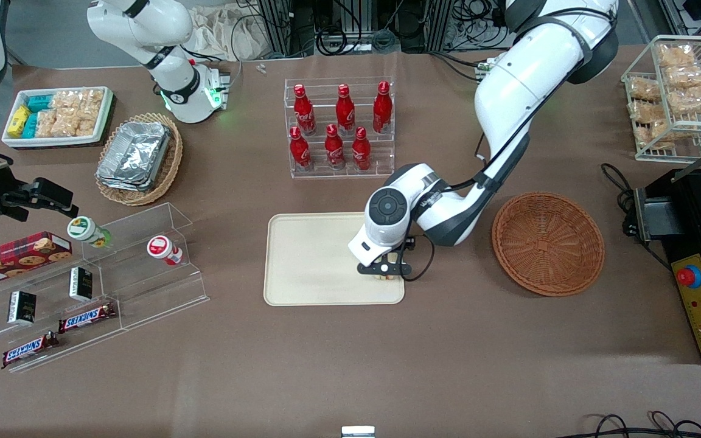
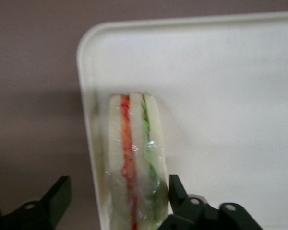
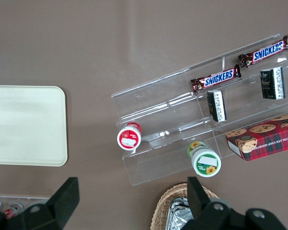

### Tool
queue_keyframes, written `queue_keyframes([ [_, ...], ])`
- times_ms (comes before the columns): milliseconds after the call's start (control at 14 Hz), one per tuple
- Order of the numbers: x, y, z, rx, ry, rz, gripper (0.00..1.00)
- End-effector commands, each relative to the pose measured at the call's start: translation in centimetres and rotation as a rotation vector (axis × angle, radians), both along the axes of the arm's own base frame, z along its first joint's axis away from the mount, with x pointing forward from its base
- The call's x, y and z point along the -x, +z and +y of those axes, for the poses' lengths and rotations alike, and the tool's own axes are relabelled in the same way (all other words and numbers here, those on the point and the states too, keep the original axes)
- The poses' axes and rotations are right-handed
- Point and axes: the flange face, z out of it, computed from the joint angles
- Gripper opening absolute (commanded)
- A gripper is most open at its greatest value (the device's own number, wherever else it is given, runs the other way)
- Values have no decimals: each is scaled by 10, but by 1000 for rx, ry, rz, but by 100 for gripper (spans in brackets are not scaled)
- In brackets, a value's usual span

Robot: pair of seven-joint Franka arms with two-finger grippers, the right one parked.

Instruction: Place sandwich from basket to tray

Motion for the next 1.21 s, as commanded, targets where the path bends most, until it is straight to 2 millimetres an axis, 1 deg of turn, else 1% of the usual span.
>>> queue_keyframes([
  [0, 3, 94, 17, -57, 24, -60, 100],
  [71, 3, 122, 27, -63, 44, -68, 100],
  [214, -10, 171, 68, -37, 126, -62, 100],
  [357, -19, 209, 102, 10, 77, -54, 100],
  [500, -30, 232, 146, 21, 64, -32, 100],
  [643, -33, 259, 179, 41, 44, -35, 100],
  [714, -31, 273, 196, 52, 26, -25, 100],
  [857, -20, 298, 221, 43, -44, 5, 100],
  [929, -21, 305, 245, 33, -39, 17, 100],
  [1000, -17, 321, 264, 38, -35, 9, 100],
  [1071, -12, 330, 288, 44, -37, 8, 100],
  [1143, -4, 346, 312, 67, -41, -10, 100],
])
